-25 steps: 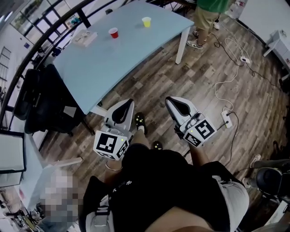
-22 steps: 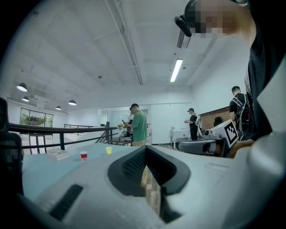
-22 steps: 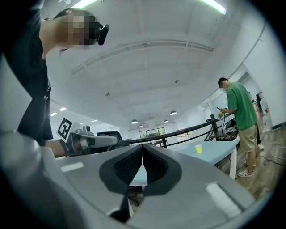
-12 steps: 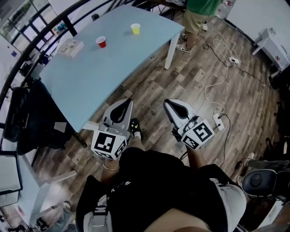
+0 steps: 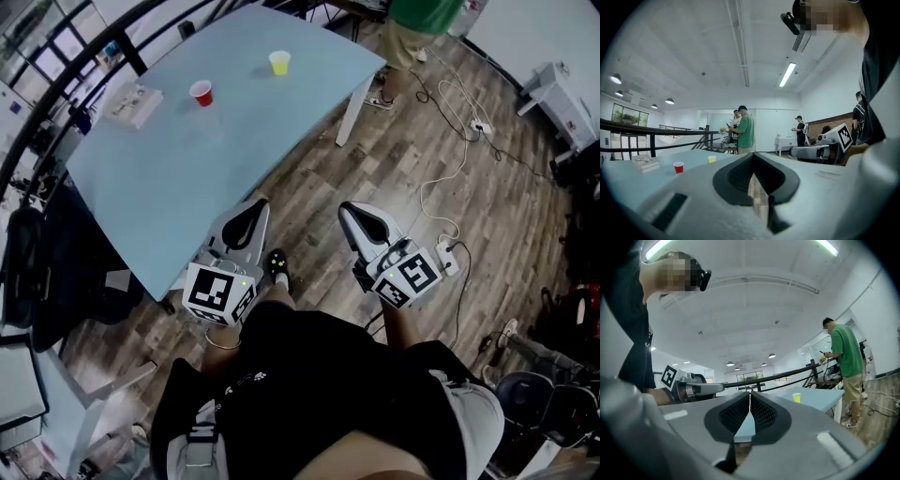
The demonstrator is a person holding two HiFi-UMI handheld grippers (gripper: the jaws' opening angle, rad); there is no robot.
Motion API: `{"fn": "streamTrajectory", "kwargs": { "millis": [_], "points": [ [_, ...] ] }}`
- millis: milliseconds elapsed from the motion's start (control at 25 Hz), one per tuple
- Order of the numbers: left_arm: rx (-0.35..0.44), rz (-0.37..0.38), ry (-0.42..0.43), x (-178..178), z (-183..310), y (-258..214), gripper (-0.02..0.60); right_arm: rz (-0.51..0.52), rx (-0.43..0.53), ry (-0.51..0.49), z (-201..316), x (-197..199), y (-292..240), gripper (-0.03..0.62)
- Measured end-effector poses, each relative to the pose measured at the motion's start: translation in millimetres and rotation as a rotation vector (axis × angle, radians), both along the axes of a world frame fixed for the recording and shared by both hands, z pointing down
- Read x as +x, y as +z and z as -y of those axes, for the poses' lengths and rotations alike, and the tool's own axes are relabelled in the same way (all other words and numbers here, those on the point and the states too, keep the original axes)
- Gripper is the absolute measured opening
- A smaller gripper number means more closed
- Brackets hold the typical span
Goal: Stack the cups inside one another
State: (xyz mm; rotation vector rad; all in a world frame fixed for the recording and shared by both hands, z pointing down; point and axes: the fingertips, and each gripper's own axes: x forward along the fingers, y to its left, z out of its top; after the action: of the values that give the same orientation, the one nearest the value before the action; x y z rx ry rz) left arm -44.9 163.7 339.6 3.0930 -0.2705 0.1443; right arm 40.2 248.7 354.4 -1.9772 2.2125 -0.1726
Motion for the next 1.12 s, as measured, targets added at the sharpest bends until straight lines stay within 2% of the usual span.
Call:
{"fn": "streamTrajectory", "kwargs": {
  "millis": [280,520,840,1120],
  "points": [
    [-0.001,-0.029,0.052,26.7,57.5,-12.7,-0.015,-0.015,-0.009,0.063,53.0,24.3,-15.9,0.008],
    [-0.008,-0.042,0.042,30.5,105.9,-11.3,-0.015,-0.038,-0.020,0.077,99.5,37.1,-19.1,0.014],
    [-0.015,-0.049,-0.028,13.1,190.2,-5.5,-0.015,-0.072,-0.027,0.029,195.9,35.2,-21.4,0.026],
    [-0.022,-0.053,-0.085,5.3,232.2,0.2,-0.015,-0.075,-0.033,-0.018,253.8,32.6,-14.5,0.046]
  ]
}}
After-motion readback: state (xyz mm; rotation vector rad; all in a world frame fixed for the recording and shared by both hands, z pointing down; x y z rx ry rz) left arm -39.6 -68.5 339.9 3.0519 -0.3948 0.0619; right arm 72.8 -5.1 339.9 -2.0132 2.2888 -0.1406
